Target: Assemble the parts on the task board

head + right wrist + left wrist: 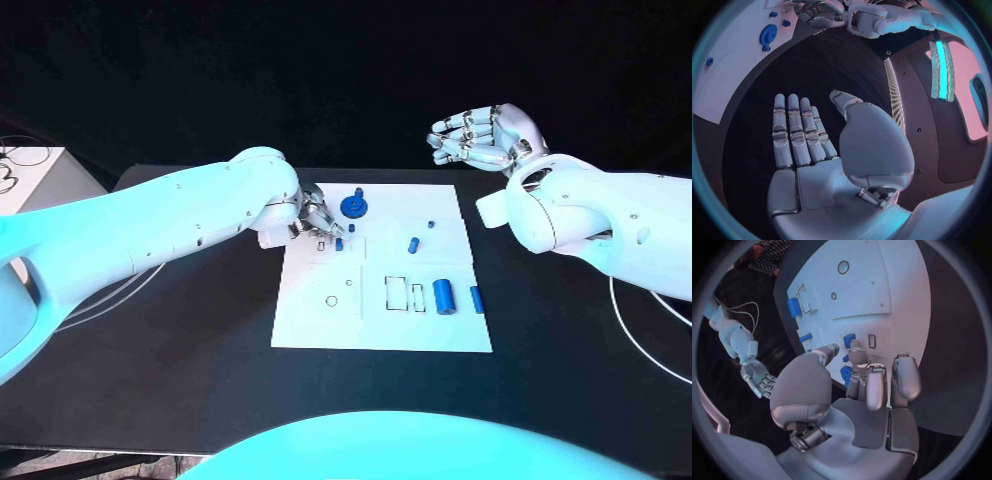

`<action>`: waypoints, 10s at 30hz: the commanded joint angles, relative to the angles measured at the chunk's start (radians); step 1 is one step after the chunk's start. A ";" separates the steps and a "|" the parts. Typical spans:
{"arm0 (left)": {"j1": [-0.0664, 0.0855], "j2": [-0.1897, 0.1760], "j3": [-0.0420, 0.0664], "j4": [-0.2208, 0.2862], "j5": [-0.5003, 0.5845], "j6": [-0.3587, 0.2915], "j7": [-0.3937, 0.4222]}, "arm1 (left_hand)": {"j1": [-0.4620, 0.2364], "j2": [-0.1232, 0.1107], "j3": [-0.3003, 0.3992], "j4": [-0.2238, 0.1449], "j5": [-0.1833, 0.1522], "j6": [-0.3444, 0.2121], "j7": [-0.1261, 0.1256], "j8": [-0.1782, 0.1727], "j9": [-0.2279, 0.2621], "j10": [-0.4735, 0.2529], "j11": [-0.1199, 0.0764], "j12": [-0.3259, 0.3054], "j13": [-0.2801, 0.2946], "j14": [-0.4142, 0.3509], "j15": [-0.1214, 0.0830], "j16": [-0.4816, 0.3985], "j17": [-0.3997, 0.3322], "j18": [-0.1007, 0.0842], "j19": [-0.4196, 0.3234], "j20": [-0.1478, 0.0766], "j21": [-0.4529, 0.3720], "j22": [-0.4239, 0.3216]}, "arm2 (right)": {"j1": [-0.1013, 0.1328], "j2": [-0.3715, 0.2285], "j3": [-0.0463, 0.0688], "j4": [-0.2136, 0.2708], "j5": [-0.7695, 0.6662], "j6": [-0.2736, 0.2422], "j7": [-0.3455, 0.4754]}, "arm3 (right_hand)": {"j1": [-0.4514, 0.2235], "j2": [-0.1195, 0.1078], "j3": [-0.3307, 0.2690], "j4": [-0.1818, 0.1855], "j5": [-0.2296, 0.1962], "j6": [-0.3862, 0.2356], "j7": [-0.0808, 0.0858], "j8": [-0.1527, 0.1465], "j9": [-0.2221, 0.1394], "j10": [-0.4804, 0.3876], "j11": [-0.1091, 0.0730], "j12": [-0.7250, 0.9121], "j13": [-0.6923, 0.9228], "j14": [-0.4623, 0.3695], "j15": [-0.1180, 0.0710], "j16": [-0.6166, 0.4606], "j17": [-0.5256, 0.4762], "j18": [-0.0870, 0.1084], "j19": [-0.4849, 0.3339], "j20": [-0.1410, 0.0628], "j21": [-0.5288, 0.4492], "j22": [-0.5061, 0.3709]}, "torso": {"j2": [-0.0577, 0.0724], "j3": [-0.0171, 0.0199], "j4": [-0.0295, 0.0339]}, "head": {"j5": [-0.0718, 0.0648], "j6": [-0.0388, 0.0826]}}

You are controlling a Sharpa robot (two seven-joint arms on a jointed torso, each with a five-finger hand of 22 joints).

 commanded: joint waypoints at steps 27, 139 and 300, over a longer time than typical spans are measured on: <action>0.043 -0.052 0.074 -0.070 0.037 -0.129 0.129 | 0.172 0.002 -0.013 0.034 -0.015 -0.147 0.079 -0.105 -0.057 -0.183 0.067 -0.132 -0.188 0.023 0.055 -0.069 -0.026 0.020 -0.126 0.044 -0.109 -0.168 | -0.005 -0.005 0.000 -0.002 0.003 0.016 0.012 | 0.000 0.005 -0.008 -0.006 -0.005 0.003 0.006 -0.007 -0.002 0.001 0.005 -0.006 -0.001 0.001 0.008 -0.005 -0.007 0.007 -0.005 0.005 0.002 -0.008 | 0.009 0.0025 -0.0061 | 0.000 0.036; 0.027 0.131 0.033 -0.379 0.031 -0.005 0.150 | 0.285 0.131 0.004 -0.018 -0.014 -0.086 0.036 -0.038 -0.084 -0.157 0.030 -0.128 -0.220 0.045 0.023 -0.036 0.032 0.009 -0.082 0.027 -0.078 -0.104 | -0.004 0.004 0.001 0.008 0.001 0.033 -0.001 | 0.004 0.009 -0.010 -0.008 0.004 0.003 0.007 -0.011 -0.004 -0.001 0.007 -0.007 -0.001 0.001 0.009 -0.007 -0.015 0.007 -0.005 0.005 0.002 -0.017 | 0.040 -0.0036 -0.0150 | 0.004 0.041; -0.008 -0.120 -0.014 0.138 -0.113 -0.025 0.022 | -0.042 0.001 0.161 -0.066 0.097 -0.029 -0.009 0.112 -0.001 0.004 -0.009 0.007 -0.010 0.068 -0.008 -0.004 0.096 -0.012 -0.011 0.000 -0.024 0.003 | -0.013 -0.004 -0.001 0.000 0.003 0.064 -0.023 | -0.004 0.016 -0.023 0.000 0.021 0.000 0.011 -0.022 -0.008 -0.010 0.011 -0.008 -0.002 -0.009 0.013 -0.011 -0.036 0.006 -0.013 0.009 0.000 -0.040 | 0.032 -0.0017 -0.0098 | 0.028 0.009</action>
